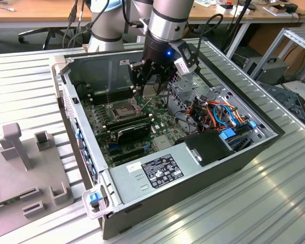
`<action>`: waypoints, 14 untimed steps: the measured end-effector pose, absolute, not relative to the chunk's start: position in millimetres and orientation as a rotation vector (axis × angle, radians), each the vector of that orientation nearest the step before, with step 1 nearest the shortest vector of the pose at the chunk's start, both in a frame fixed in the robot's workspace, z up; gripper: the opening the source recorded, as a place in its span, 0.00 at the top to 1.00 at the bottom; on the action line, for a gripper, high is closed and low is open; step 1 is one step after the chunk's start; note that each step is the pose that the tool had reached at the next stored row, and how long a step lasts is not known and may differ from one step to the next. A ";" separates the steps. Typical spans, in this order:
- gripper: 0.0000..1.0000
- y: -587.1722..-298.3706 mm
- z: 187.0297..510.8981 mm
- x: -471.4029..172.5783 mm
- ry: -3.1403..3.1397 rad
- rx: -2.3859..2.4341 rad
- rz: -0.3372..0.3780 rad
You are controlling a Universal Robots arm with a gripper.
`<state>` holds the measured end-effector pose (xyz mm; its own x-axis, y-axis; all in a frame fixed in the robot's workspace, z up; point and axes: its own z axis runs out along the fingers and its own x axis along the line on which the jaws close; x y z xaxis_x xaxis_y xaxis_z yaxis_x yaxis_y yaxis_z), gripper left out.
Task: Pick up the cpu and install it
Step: 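Place the cpu into insertion slot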
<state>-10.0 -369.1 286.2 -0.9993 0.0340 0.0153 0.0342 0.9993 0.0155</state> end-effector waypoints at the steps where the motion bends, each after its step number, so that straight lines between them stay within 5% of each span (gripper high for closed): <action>1: 0.45 -369.1 286.1 -10.0 -3.126 -0.066 -0.025; 14: 0.45 -369.1 285.6 -10.0 -3.123 -0.160 -0.025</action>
<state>-10.0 -369.1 285.6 -0.9947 0.1019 0.0153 0.1021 0.9947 0.0151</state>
